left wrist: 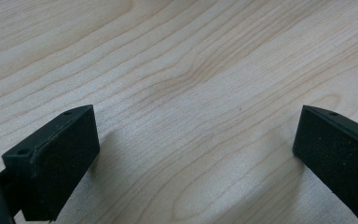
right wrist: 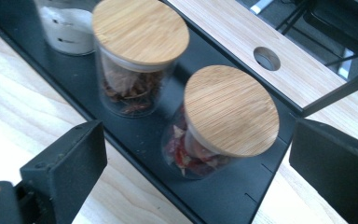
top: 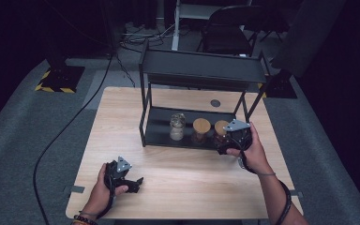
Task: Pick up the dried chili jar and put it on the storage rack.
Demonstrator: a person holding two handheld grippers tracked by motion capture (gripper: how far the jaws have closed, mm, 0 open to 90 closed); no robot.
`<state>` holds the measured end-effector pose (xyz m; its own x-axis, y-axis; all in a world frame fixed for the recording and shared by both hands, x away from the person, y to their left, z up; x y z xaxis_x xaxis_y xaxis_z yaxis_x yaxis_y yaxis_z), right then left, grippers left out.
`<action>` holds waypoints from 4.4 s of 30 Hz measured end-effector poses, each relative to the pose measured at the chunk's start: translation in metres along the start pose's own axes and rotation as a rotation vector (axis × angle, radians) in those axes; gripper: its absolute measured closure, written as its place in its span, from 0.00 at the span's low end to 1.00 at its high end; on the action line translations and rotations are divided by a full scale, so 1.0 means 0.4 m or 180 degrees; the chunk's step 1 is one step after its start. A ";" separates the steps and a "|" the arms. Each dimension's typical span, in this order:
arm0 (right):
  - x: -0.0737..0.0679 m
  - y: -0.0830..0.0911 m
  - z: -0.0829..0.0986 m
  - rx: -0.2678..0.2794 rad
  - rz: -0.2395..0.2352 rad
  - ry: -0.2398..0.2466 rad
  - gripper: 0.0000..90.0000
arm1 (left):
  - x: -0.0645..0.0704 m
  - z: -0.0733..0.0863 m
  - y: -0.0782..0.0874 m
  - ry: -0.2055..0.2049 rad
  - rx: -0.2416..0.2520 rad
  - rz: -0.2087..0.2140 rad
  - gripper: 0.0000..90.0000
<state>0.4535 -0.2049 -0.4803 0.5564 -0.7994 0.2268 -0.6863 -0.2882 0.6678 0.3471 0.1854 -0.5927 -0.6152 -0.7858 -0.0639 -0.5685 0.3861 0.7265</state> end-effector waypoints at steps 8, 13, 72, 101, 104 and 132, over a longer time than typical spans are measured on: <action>-0.023 0.019 0.020 0.0065 -0.0054 0.0115 0.04 | 0.000 0.000 0.000 0.0000 -0.0001 0.0000 0.00; -0.035 0.029 0.034 0.0080 -0.0138 0.0104 0.04 | 0.000 0.000 0.000 -0.0003 0.0002 0.0000 0.00; -0.057 0.026 0.295 -0.0214 -0.0229 0.0323 0.04 | 0.000 0.000 0.000 -0.0003 0.0001 -0.0002 0.00; 0.022 0.028 0.412 -0.0100 -0.0646 -0.0629 0.00 | 0.000 -0.002 -0.003 -0.0001 0.0007 0.0004 0.00; 0.026 0.029 0.415 -0.0089 -0.0643 -0.0636 0.00 | 0.000 -0.003 -0.003 -0.0001 0.0007 0.0004 0.00; 0.030 0.025 0.413 -0.0088 -0.0632 -0.0653 0.00 | 0.001 -0.002 -0.003 -0.0001 0.0009 0.0002 0.00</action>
<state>0.3759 -0.3046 -0.5880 0.5702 -0.8195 -0.0567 -0.5588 -0.4376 0.7045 0.3480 0.1843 -0.5928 -0.6158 -0.7853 -0.0635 -0.5696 0.3881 0.7245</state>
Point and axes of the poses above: each handheld gripper's, and its own axes: y roughly backward along the jaws, z roughly out of its underside, x roughly to its right, the point moved 3 cm from there along -y, roughly forward along the jaws, and after that the axes turned 6 degrees about -y, right-handed, at the moved point
